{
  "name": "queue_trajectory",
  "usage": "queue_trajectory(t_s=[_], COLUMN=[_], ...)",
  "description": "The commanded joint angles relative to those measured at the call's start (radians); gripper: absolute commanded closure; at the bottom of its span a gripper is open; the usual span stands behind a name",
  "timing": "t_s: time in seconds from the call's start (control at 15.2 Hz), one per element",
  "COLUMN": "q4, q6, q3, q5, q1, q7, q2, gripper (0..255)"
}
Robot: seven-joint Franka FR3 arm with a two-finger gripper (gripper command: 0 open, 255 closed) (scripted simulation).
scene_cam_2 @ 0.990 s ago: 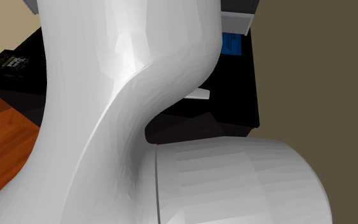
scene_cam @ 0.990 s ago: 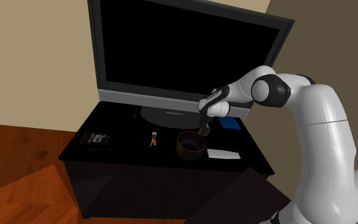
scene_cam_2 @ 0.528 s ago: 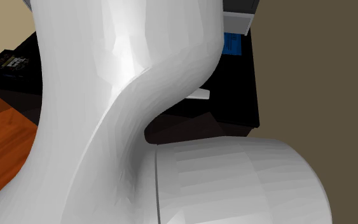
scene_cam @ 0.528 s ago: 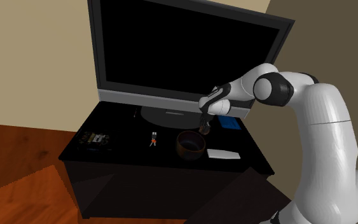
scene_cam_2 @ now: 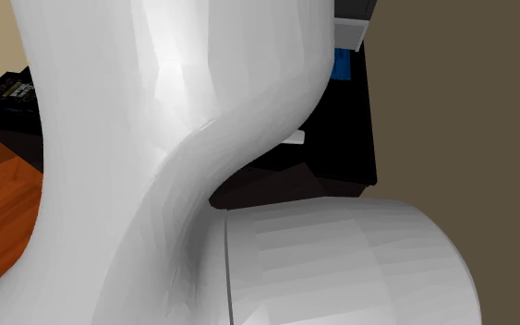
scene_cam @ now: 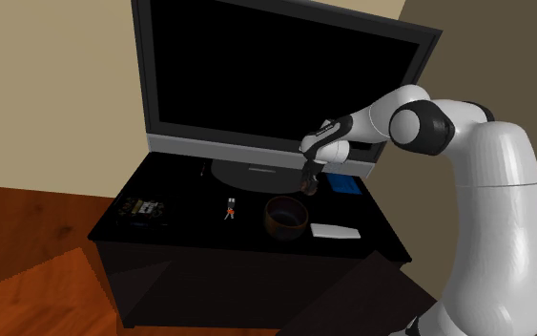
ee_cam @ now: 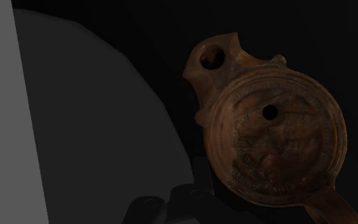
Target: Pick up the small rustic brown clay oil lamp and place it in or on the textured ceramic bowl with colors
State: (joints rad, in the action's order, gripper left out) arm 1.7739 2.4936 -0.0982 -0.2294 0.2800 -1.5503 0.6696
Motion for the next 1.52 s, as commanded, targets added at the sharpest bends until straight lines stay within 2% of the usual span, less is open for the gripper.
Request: queue_trajectory(t_s=[0.0, 1.45], q4=[0.003, -0.018], q6=[-0.017, -0.226], q3=[-0.004, -0.035], q5=[0.004, 0.05], q1=[-0.001, -0.02], q7=[0.002, 0.046], q2=[-0.02, -0.209], gripper=[255, 255])
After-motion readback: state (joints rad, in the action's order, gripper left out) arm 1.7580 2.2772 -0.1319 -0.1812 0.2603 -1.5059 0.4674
